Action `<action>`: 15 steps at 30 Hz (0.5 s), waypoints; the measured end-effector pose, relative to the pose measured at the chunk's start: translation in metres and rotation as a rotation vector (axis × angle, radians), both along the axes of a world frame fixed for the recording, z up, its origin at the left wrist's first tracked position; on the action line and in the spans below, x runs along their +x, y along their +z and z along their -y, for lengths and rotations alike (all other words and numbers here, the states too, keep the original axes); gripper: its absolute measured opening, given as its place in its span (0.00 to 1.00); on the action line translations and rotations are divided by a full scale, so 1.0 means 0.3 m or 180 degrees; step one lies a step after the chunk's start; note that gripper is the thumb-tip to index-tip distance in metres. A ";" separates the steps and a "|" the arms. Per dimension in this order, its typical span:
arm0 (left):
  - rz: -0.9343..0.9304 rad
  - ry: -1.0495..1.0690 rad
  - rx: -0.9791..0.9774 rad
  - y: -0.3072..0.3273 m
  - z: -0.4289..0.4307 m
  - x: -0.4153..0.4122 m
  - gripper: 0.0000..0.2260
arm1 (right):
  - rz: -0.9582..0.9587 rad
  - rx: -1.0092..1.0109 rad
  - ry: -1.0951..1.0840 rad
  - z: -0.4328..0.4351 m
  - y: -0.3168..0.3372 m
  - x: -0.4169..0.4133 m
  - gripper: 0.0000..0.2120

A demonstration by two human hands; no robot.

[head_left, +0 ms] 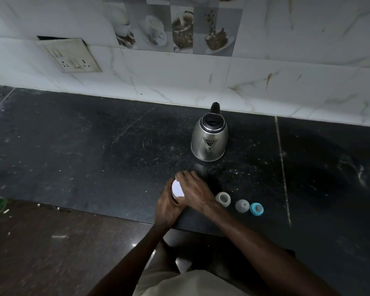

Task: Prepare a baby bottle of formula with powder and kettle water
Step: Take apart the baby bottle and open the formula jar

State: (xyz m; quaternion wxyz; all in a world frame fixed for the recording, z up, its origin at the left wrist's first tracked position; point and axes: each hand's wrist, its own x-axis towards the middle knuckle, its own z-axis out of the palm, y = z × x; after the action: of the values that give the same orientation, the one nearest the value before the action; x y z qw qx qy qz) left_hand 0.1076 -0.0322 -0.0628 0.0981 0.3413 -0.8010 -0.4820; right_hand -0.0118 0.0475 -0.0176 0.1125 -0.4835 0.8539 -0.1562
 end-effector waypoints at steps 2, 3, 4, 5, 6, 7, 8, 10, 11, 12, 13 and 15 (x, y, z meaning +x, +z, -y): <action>-0.0036 0.0008 0.0027 -0.001 0.000 -0.008 0.36 | -0.0029 -0.0017 0.0147 -0.004 0.001 -0.020 0.26; -0.0029 0.0015 0.0033 -0.004 0.000 -0.009 0.36 | -0.0045 -0.0025 0.0234 -0.006 0.000 -0.028 0.27; -0.0012 0.0026 0.0038 -0.006 -0.001 -0.010 0.36 | -0.0027 0.0007 0.0326 -0.008 0.004 -0.036 0.29; -0.0002 0.0034 0.0048 -0.004 -0.002 -0.011 0.37 | -0.0011 0.0023 0.0454 -0.010 0.004 -0.045 0.30; 0.0023 0.0018 0.0060 -0.001 0.001 -0.009 0.37 | -0.0004 0.0105 0.0633 -0.012 0.010 -0.054 0.30; 0.0055 -0.0037 0.0067 0.003 0.006 -0.009 0.37 | -0.0077 0.0182 0.0871 -0.017 0.008 -0.067 0.30; 0.0088 -0.0118 0.0070 0.007 0.014 -0.010 0.37 | -0.0143 0.0311 0.1111 -0.020 0.023 -0.082 0.31; 0.0197 -0.0285 0.0034 -0.001 0.038 -0.012 0.34 | -0.0137 0.0452 0.1433 -0.026 0.055 -0.113 0.32; 0.0265 -0.0331 0.0013 -0.006 0.049 -0.011 0.33 | -0.0043 0.0439 0.1523 -0.029 0.068 -0.122 0.31; 0.0308 -0.0355 0.0003 -0.009 0.058 -0.010 0.33 | 0.0132 0.0469 0.1544 -0.030 0.089 -0.121 0.30; 0.0346 -0.0380 0.0008 -0.016 0.068 -0.008 0.35 | 0.0325 0.0468 0.1528 -0.031 0.092 -0.117 0.32; 0.0345 -0.0479 -0.0023 -0.031 0.083 -0.007 0.40 | 0.0484 0.0575 0.1229 -0.031 0.083 -0.094 0.42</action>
State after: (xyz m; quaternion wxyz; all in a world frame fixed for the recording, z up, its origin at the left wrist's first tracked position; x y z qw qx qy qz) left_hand 0.1055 -0.0572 -0.0721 0.0194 0.3054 -0.8302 -0.4659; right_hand -0.0400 0.0567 0.0074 0.2472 -0.6128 0.7451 -0.0906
